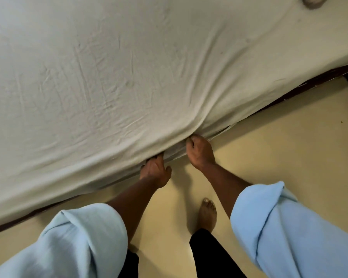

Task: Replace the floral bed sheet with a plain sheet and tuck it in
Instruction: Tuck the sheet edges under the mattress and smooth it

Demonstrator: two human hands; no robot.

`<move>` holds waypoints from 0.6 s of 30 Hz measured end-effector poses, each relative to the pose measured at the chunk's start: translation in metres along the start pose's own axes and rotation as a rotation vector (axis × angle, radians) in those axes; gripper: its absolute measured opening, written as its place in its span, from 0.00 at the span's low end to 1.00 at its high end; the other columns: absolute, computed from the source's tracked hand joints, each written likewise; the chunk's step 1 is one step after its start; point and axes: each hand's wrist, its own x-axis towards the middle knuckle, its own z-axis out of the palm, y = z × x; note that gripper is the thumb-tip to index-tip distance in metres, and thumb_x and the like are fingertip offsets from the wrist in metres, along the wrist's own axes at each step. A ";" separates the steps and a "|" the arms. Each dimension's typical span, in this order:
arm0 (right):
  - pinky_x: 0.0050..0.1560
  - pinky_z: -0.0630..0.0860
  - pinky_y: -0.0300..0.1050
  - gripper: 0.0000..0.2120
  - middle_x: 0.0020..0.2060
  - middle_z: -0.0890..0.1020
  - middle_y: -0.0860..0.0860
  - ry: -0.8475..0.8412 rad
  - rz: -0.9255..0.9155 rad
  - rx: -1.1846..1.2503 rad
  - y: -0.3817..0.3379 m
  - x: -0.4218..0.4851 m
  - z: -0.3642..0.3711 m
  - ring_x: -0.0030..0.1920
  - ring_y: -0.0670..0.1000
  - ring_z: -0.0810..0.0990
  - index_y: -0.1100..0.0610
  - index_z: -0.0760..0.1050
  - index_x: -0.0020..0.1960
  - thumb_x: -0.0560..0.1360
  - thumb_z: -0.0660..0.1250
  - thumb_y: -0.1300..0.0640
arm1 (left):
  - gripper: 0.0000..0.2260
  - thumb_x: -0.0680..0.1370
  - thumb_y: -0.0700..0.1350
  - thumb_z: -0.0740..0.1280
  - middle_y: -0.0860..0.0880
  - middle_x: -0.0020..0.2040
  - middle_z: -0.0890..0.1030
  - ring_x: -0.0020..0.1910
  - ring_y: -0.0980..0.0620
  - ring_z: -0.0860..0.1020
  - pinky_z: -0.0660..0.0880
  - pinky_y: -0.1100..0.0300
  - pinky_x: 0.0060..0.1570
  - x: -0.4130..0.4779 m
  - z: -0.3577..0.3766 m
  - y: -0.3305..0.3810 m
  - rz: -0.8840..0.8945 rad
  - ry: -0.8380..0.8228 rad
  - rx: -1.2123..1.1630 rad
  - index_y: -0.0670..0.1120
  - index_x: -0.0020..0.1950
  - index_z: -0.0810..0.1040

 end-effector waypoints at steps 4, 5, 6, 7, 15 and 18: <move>0.65 0.71 0.56 0.22 0.67 0.76 0.54 -0.186 -0.295 -0.415 0.039 0.017 -0.003 0.67 0.56 0.75 0.57 0.74 0.69 0.79 0.62 0.47 | 0.32 0.80 0.53 0.64 0.42 0.77 0.66 0.75 0.41 0.66 0.69 0.49 0.70 0.009 0.015 -0.011 0.046 0.068 -0.045 0.50 0.82 0.57; 0.71 0.65 0.59 0.26 0.72 0.72 0.53 -0.213 -0.311 -0.499 0.049 0.016 0.000 0.73 0.53 0.69 0.55 0.70 0.74 0.80 0.60 0.44 | 0.31 0.80 0.53 0.63 0.41 0.76 0.68 0.74 0.41 0.68 0.69 0.49 0.69 0.011 0.020 -0.013 0.057 0.096 -0.017 0.49 0.81 0.58; 0.75 0.59 0.63 0.30 0.76 0.67 0.52 -0.217 -0.321 -0.561 0.055 0.013 0.003 0.78 0.52 0.63 0.55 0.65 0.78 0.80 0.58 0.43 | 0.30 0.80 0.52 0.63 0.41 0.74 0.72 0.71 0.40 0.71 0.70 0.50 0.68 0.011 0.023 -0.014 0.065 0.137 0.022 0.48 0.80 0.61; 0.77 0.54 0.66 0.33 0.78 0.65 0.52 -0.202 -0.331 -0.599 0.059 0.008 0.008 0.80 0.52 0.60 0.55 0.62 0.80 0.80 0.56 0.41 | 0.28 0.79 0.52 0.63 0.41 0.71 0.75 0.68 0.40 0.74 0.71 0.51 0.67 0.011 0.027 -0.014 0.067 0.181 0.056 0.46 0.79 0.64; 0.76 0.37 0.69 0.34 0.83 0.43 0.54 -0.314 0.007 -0.760 0.013 0.002 0.043 0.82 0.56 0.38 0.56 0.45 0.83 0.81 0.45 0.42 | 0.31 0.81 0.58 0.55 0.45 0.77 0.67 0.78 0.45 0.61 0.54 0.46 0.77 0.012 0.047 -0.009 -0.038 0.139 0.088 0.50 0.82 0.56; 0.77 0.37 0.68 0.36 0.83 0.43 0.55 -0.346 0.010 -0.807 0.009 0.010 0.042 0.82 0.55 0.37 0.57 0.45 0.83 0.80 0.44 0.40 | 0.32 0.81 0.61 0.52 0.47 0.80 0.63 0.79 0.46 0.57 0.47 0.45 0.78 0.018 0.047 -0.014 -0.031 0.119 0.128 0.51 0.83 0.52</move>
